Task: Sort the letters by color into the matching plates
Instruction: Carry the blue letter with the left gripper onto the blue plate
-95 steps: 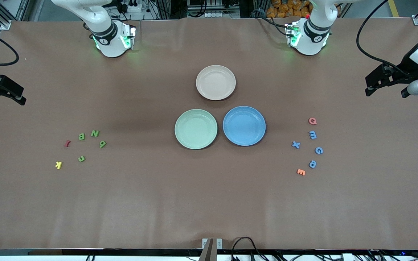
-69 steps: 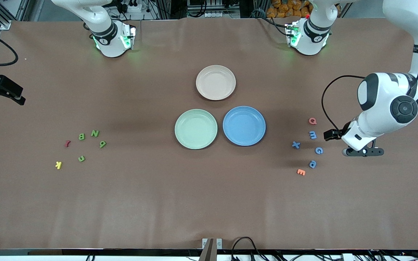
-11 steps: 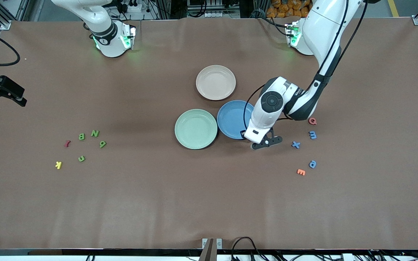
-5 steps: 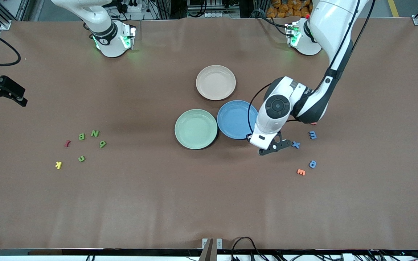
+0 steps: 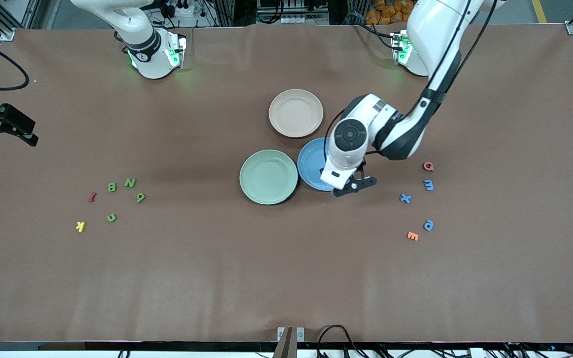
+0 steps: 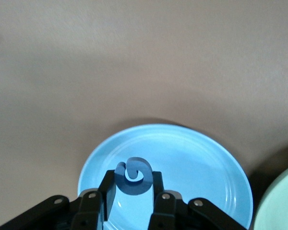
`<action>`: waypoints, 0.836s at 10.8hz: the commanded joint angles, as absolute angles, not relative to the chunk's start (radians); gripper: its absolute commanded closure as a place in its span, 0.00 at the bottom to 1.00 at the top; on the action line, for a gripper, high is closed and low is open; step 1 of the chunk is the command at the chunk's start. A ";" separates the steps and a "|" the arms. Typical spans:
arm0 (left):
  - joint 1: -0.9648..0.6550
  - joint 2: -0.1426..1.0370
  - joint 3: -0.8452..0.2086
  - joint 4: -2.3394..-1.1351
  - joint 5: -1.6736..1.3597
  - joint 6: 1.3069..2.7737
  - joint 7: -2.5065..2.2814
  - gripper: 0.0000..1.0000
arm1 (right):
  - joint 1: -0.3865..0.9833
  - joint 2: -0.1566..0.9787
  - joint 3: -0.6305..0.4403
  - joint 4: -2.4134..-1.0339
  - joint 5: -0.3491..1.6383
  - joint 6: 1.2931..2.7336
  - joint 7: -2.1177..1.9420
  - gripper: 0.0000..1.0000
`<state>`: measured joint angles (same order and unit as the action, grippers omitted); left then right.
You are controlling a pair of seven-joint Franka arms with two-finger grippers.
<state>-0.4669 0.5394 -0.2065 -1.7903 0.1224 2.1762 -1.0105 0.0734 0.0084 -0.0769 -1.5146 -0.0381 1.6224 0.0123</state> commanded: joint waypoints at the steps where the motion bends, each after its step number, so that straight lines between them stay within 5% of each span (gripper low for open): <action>1: -0.514 0.564 -0.204 -1.789 0.107 2.163 -1.066 1.00 | 0.077 0.006 -0.075 -1.516 -0.041 1.618 0.021 0.00; 7: -0.558 0.587 -0.206 -1.786 0.106 2.163 -1.113 1.00 | 0.090 0.006 -0.075 -1.520 -0.048 1.618 0.023 0.00; 8: -0.564 0.591 -0.204 -1.783 0.094 2.163 -1.115 0.24 | 0.094 0.008 -0.075 -1.520 -0.049 1.618 0.023 0.00; 9: -0.572 0.588 -0.204 -1.781 0.091 2.163 -1.126 0.00 | 0.094 0.008 -0.075 -1.522 -0.049 1.618 0.023 0.00</action>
<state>-0.5528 0.5853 -0.2083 -1.7929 0.1165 2.1755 -1.0950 0.0843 0.0094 -0.0758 -1.5169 -0.0382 1.6220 0.0123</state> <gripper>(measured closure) 0.604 0.000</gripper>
